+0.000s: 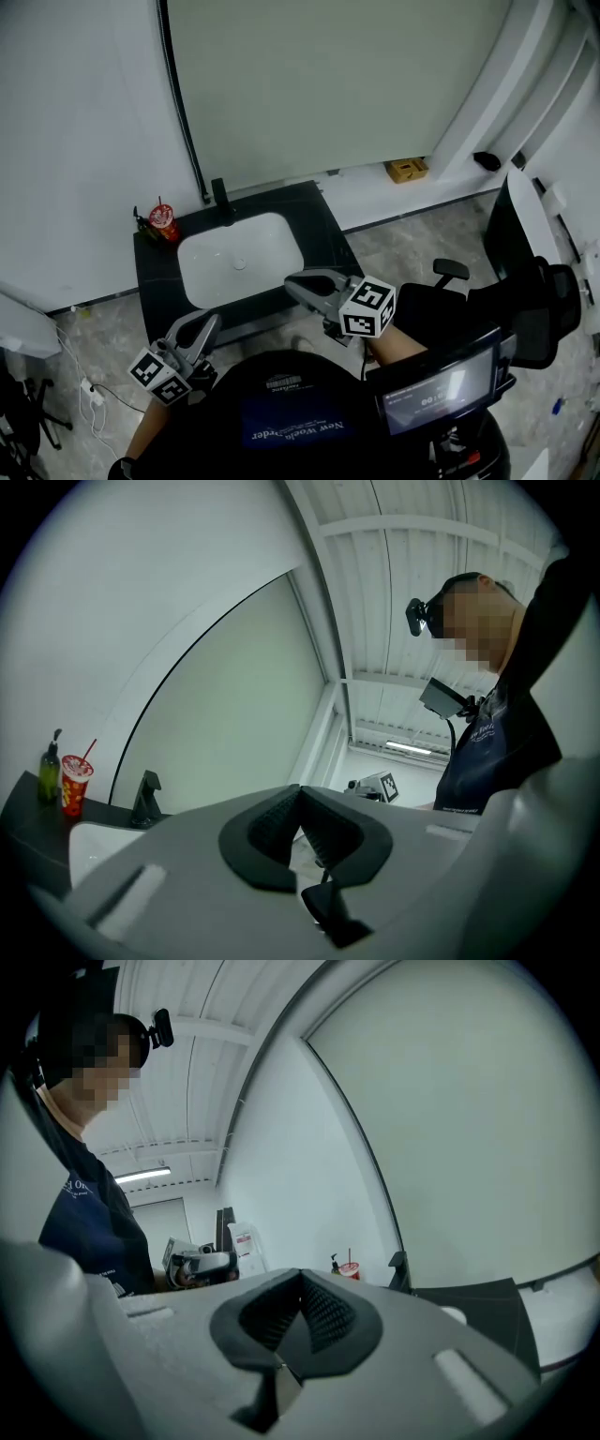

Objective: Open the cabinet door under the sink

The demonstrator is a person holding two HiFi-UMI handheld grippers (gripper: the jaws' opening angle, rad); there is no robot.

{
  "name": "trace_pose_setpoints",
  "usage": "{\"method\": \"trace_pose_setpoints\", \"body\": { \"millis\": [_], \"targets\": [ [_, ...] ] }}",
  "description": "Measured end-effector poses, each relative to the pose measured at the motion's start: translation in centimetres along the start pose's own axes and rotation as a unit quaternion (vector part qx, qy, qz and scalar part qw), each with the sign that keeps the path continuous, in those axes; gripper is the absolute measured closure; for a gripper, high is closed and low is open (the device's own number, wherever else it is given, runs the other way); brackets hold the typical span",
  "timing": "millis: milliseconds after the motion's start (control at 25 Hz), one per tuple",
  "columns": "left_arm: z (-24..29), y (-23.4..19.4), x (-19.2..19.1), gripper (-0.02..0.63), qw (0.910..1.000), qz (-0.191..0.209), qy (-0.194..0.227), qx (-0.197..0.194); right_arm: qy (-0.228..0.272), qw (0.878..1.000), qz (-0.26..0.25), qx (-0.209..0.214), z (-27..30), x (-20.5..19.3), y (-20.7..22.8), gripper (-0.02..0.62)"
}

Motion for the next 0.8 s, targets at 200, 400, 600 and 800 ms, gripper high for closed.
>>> {"method": "trace_pose_setpoints", "body": {
  "millis": [200,400,600,800],
  "targets": [
    [4.0,-0.7,0.4,0.606,0.9987,0.01,0.017,0.046,-0.007,0.998,0.016,0.056,0.4,0.5,4.9,0.594],
    [7.9,-1.8,0.8,0.606,0.9958,0.012,0.034,0.084,-0.02,0.994,0.012,0.111,1.4,1.7,9.2,0.594],
    [9.5,-2.9,1.5,0.606,0.9911,0.025,0.038,0.125,-0.027,0.988,0.017,0.152,3.4,2.3,12.0,0.594],
    [8.4,-4.1,1.8,0.606,0.9873,0.035,0.047,0.148,-0.029,0.984,0.02,0.175,5.9,2.4,12.2,0.594]
  ]
}}
Point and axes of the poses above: the fingertips, and each gripper's own axes: z forward along the fingers, y to its right, x out of its top, the point moved 2 cm from there along -z, backward along the fingers, and after that the axes turned 2 degrees about -z, right-handed, at the moved point
